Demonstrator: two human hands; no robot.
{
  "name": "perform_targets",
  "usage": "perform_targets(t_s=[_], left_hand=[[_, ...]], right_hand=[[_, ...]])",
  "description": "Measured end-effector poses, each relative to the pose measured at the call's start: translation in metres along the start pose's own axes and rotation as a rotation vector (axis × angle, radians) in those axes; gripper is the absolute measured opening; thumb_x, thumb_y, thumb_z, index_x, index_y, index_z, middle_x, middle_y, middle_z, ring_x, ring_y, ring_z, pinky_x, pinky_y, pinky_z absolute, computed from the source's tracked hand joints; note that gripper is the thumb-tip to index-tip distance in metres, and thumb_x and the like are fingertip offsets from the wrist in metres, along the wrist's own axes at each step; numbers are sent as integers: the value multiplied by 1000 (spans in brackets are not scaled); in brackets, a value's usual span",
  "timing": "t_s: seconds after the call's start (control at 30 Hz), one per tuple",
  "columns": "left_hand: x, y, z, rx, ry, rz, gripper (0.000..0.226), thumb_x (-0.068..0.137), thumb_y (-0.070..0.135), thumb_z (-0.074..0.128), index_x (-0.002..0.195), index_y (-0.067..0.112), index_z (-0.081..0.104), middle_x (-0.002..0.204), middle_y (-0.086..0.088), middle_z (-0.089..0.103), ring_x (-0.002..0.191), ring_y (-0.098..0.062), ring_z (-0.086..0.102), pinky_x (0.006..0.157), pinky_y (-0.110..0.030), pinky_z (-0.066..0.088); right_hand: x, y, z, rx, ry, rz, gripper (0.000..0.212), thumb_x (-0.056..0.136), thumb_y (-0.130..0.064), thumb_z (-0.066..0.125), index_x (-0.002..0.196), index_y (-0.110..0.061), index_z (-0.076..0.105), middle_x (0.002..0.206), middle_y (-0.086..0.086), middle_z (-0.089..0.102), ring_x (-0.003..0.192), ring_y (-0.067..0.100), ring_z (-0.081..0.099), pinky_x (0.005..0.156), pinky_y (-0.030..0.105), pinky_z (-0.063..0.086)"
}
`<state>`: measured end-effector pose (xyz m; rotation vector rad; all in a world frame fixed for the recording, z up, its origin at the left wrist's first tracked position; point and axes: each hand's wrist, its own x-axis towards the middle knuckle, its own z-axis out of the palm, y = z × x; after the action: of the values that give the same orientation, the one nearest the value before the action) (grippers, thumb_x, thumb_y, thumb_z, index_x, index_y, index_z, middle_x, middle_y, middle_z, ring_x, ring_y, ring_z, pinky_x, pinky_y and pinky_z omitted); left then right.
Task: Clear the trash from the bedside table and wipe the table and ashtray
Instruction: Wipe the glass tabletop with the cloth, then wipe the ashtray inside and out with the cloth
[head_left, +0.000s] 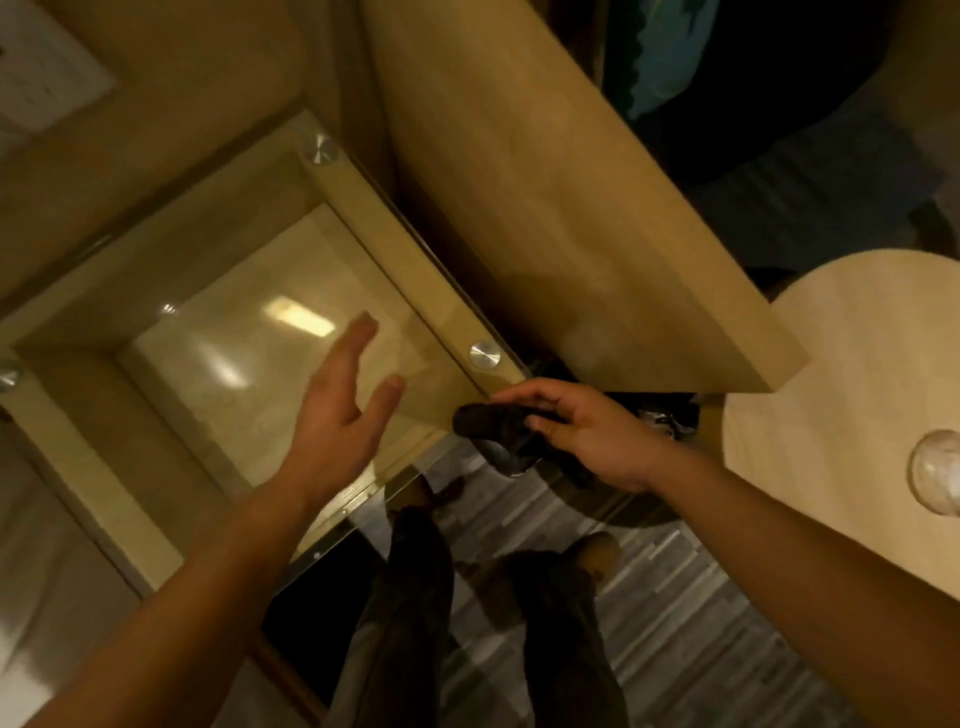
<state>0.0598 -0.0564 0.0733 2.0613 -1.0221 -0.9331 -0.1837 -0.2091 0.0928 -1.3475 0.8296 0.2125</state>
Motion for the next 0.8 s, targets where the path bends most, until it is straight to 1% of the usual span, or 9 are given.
perform_targets(t_s=[0.07,0.1,0.2,0.3,0.37,0.47,0.6,0.7,0.8], left_hand=[[-18,47,11,-127,-195,46,70,95,63,51,158,37,37,165,18,38,147,11,32,110,-5,28],[-26,68,19,-185,-272,51,70,93,63,53,157,37,40,161,21,41,144,15,34,106,1,27],[-42,118,52,-374,-469,32,65,93,47,67,153,31,46,150,16,56,138,3,50,108,-12,41],[-51,152,93,-486,-585,-1,57,90,23,76,143,23,56,130,7,69,122,-9,66,93,-21,55],[-55,168,122,-479,-621,-10,46,87,18,78,131,19,65,116,7,74,110,-10,71,88,-21,56],[-61,189,171,-382,-716,-55,25,92,19,79,116,23,72,103,6,78,100,-11,75,82,-23,58],[-74,215,246,-294,-726,-52,8,98,24,73,106,27,74,99,7,79,93,-7,76,79,-21,59],[-79,233,298,-343,-723,-143,11,101,23,69,102,33,75,98,8,80,93,-7,77,79,-23,61],[-77,243,345,-272,-653,-188,12,103,28,66,95,34,73,91,10,79,88,-6,76,70,-14,58]], right_hand=[[-26,-3,-4,183,84,-1,35,102,1,53,128,-19,67,129,-3,70,124,11,63,108,34,52],[-40,-2,-6,256,119,-3,32,102,2,54,125,-17,68,125,-1,71,121,14,66,105,36,54],[-84,5,-15,429,182,-2,24,101,-4,58,114,-20,70,111,0,74,105,18,71,89,33,60],[-130,24,-32,559,256,4,21,96,-14,65,116,-7,66,109,13,69,95,28,69,79,39,60],[-159,46,-44,621,318,37,35,92,-16,68,120,4,59,111,25,66,97,38,67,85,52,56],[-201,82,-61,760,399,90,35,98,-11,62,128,6,57,124,36,63,110,53,65,93,66,50],[-251,129,-83,988,513,91,38,100,-32,60,120,-2,70,116,29,71,97,37,73,71,40,61],[-281,163,-102,1077,615,90,39,99,-43,61,110,-9,77,111,21,75,93,31,75,73,39,60],[-299,198,-120,980,750,74,25,88,-27,76,106,-9,75,108,22,74,99,37,74,80,44,61]])
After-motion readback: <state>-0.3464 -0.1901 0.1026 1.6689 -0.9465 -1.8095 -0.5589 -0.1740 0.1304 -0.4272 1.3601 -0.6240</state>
